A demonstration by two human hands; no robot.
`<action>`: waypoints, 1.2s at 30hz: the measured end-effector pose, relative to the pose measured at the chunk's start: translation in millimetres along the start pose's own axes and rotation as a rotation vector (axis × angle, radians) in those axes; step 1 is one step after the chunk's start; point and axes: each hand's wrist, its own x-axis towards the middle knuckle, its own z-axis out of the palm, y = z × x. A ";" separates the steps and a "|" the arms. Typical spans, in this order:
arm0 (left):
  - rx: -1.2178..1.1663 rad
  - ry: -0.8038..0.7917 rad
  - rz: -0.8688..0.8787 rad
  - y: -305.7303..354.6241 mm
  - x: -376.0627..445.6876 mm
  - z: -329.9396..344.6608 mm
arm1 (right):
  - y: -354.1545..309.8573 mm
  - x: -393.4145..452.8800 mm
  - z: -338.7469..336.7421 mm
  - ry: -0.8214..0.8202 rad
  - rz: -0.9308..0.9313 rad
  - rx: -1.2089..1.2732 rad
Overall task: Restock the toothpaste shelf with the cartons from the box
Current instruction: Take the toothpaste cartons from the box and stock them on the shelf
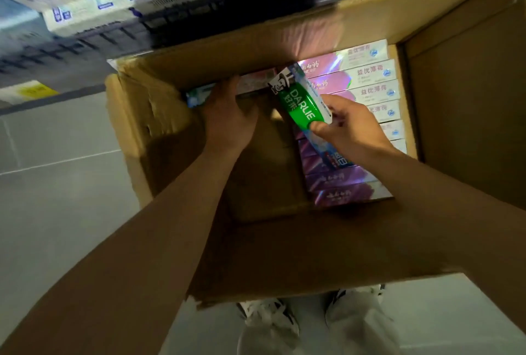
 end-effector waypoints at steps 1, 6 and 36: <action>0.157 -0.028 0.050 -9.6 9.2 2.7 | 3.0 5.5 1.4 0.011 0.003 -0.001; 0.506 0.055 0.118 -26.9 25.1 15.4 | 10.7 26.1 13.3 0.055 -0.018 0.082; -0.098 0.031 0.084 190.8 -297.6 -424.4 | -382.3 -331.4 -137.2 0.267 -0.199 0.150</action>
